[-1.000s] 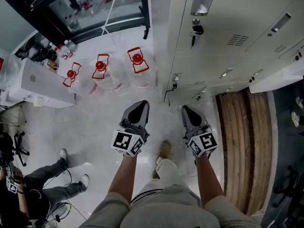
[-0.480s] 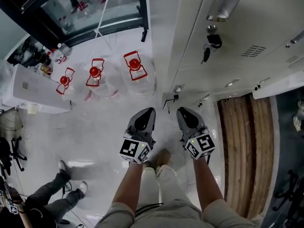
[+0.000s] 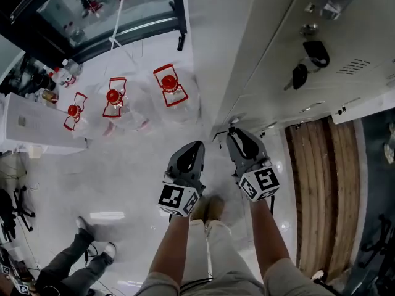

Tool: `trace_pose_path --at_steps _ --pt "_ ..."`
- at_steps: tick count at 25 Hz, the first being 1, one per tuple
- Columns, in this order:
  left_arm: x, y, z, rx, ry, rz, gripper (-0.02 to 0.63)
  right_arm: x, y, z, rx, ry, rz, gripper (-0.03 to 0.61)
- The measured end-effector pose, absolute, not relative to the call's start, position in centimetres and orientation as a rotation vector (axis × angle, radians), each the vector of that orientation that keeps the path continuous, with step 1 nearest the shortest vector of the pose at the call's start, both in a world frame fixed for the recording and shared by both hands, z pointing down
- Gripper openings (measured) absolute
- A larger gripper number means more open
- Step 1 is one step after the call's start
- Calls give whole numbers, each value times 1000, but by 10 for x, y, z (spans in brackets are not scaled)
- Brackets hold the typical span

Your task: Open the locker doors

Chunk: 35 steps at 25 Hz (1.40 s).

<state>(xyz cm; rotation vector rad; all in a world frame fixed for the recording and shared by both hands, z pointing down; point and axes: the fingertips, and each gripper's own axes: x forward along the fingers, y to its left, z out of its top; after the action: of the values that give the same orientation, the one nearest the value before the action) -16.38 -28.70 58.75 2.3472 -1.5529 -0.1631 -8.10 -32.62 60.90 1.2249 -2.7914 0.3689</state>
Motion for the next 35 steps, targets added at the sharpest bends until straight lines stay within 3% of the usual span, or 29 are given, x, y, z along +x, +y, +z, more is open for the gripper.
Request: trace_pose_path --at_steps 17,35 --pt "-166 -284 609 2348 -1523 -163 -2 -101 -355 612 1215 -2818 282 155" --pt "-142 -255 606 2394 -1446 -133 -2 -73 -302 612 1303 -2766 260 155"
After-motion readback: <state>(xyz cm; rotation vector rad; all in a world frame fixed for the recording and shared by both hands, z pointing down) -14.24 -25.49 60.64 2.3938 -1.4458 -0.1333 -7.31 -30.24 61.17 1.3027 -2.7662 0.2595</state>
